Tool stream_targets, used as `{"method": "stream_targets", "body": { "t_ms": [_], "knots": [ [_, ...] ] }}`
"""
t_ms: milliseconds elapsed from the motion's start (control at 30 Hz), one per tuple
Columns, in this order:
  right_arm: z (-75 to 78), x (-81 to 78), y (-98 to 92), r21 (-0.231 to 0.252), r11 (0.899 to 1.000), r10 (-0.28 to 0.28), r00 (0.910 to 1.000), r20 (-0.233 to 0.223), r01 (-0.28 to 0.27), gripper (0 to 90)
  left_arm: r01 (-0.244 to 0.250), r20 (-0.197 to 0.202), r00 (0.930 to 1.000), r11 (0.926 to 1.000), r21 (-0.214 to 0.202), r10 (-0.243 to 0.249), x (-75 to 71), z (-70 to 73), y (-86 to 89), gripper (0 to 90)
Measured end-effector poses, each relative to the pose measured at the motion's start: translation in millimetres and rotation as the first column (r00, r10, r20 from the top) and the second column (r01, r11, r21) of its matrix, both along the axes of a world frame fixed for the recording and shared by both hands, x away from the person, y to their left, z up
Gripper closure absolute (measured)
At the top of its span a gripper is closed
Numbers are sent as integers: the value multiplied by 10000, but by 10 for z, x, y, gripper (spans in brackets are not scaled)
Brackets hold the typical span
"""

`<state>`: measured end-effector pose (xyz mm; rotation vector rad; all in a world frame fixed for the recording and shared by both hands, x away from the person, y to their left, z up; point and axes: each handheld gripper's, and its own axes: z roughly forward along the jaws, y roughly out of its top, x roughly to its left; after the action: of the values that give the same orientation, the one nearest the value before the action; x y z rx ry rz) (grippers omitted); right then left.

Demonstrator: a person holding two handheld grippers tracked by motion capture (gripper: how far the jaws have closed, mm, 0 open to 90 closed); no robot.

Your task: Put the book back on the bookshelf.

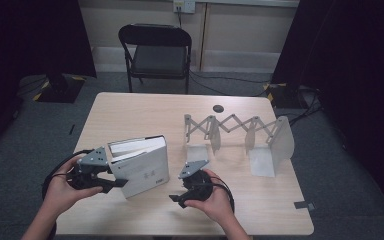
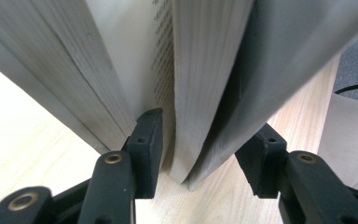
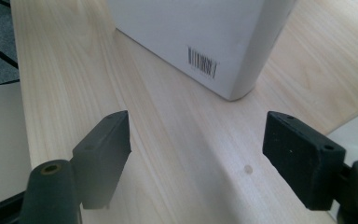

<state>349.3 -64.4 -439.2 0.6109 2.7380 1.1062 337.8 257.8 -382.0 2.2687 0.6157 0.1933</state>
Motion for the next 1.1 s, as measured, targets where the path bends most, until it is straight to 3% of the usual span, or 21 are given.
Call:
{"method": "stream_targets", "body": {
  "t_ms": [667,1100],
  "knots": [
    [343,207,120,-21,9993,368,9991,201,-367,229,-196,-219,9996,9993,-332,188,-39,-30,32,381],
    [520,329,194,-53,9974,714,9971,273,-713,230,-579,-300,9979,9982,-154,574,-32,-62,94,310]
  ]
}}
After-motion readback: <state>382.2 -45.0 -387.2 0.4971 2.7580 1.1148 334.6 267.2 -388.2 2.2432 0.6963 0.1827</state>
